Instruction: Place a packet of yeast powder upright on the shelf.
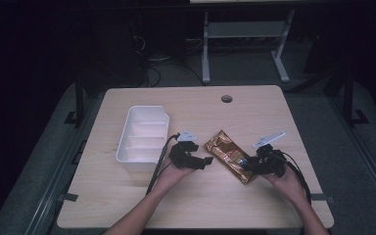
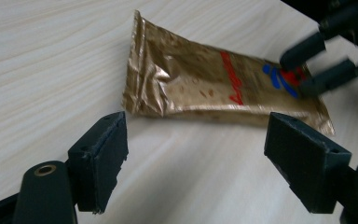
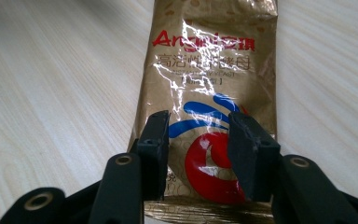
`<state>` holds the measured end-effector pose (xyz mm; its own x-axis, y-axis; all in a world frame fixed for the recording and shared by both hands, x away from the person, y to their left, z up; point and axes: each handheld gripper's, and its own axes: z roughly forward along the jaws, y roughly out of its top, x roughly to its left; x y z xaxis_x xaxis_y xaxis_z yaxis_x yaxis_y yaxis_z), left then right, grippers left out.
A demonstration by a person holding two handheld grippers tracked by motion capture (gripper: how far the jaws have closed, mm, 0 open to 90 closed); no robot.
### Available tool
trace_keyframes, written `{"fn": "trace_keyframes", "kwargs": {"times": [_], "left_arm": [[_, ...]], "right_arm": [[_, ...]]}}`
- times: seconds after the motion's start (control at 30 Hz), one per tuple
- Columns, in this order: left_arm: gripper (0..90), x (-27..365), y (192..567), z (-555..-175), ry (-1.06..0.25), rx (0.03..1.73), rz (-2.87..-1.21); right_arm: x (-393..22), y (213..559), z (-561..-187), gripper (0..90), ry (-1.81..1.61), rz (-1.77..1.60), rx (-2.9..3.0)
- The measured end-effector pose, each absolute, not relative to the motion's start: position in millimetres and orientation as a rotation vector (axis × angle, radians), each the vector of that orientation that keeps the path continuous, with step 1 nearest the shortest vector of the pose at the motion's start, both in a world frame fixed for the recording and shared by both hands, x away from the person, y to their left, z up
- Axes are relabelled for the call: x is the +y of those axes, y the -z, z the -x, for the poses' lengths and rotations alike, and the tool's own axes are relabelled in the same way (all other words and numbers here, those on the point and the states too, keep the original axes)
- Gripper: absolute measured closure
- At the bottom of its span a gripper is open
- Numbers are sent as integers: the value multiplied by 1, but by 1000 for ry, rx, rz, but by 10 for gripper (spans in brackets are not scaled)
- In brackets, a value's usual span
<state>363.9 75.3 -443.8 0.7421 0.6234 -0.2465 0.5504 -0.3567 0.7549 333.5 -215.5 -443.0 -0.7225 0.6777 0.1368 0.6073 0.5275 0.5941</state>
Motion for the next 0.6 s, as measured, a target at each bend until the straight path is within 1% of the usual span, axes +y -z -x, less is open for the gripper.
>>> {"fn": "trace_keyframes", "kwargs": {"times": [0.1, 0.13, 0.17, 0.27, 0.37, 0.43, 0.6], "left_arm": [[227, 67, 447, -380, -93, 940, -2043], [227, 67, 447, -380, -93, 940, -2043], [227, 64, 449, -388, -76, 974, -2032], [240, 63, 454, -396, -49, 1021, -2004], [249, 61, 457, -400, -47, 1039, -2010], [279, 59, 460, -403, -30, 1053, -2012], [396, 55, 466, -408, 18, 1057, -2006]], "right_arm": [[-216, 444, -333, 560, -964, -1133, 2637], [-215, 445, -333, 560, -955, -1132, 2636], [-215, 445, -333, 545, -953, -1137, 2633], [-217, 448, -332, 544, -984, -1158, 2621], [-220, 450, -333, 546, -1013, -1186, 2618], [-219, 449, -332, 548, -1008, -1184, 2617], [-219, 450, -330, 549, -1012, -1181, 2603]]}}
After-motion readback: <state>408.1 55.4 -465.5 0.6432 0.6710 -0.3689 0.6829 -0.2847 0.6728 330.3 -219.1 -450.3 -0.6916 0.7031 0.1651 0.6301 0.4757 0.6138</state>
